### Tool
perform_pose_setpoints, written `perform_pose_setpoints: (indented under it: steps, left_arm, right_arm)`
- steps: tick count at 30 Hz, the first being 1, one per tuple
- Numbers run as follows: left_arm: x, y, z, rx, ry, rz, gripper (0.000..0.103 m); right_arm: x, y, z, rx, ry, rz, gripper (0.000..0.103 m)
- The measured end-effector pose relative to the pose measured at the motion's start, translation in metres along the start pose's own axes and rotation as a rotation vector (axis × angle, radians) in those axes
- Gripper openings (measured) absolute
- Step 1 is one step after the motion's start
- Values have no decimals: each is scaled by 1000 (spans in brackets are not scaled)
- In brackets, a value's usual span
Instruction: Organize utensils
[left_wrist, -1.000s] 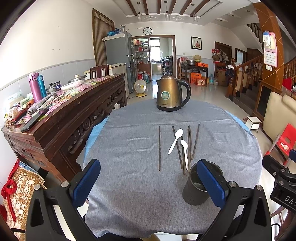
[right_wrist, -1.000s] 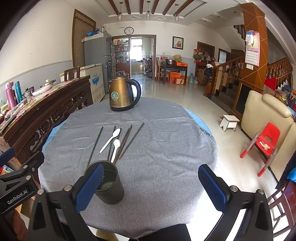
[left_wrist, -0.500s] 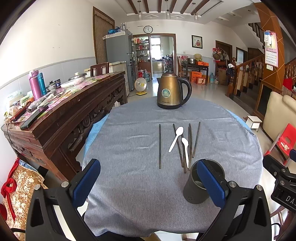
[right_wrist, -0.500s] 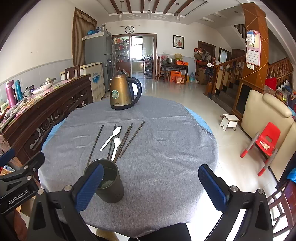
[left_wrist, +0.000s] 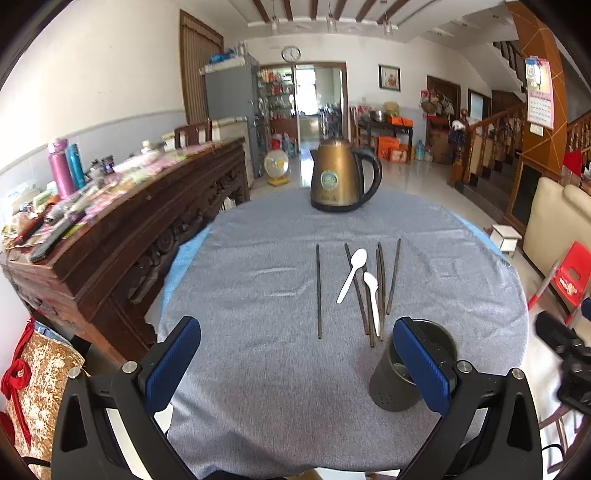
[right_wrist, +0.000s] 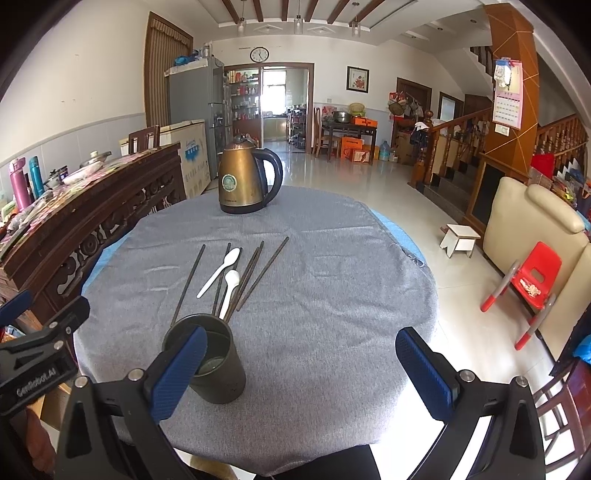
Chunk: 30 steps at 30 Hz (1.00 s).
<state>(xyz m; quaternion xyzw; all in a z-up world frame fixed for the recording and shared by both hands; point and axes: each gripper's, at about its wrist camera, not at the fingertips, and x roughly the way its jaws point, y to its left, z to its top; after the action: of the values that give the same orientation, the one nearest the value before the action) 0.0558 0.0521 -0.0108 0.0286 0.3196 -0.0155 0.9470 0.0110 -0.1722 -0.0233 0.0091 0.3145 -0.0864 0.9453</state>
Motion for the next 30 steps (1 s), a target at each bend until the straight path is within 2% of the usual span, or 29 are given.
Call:
perform_pose_setpoints:
  steps: [3,6,7,12,16,19,22,25,28,30]
  left_arm:
    - [32,14,9,-7,52,14,103]
    - [66,27,22,-24,105,17,103]
    - [77,31,25,-32,125,15,103]
    - [153,46,49,-74,244,3,103]
    - [210,41,67,-77,316,-37,102]
    - [258,30,81,-59,377,-71,88]
    - [303,19,91,-60,453,-117,81]
    - [338,12,99,-71,518,-145,66]
    - [368,6,104,-81,590,-150,56]
    - [385,0,109,-81,625,-163,56]
  right_arm:
    - [16,-12,10,25,13,3,103]
    - [42,-27,24,70,60,50,103]
    - [52,-31,28,77,101,55,103]
    - [140,-48,58,130,233,124,103]
    - [217,-52,77,198,353,178,86]
    - [276,-47,91,241,438,199,71]
    - [325,-37,103,271,504,216,58]
    - [374,-25,111,288,581,196,46]
    - [408,-17,118,316,630,185,40]
    - [423,-13,123,334,643,171,40]
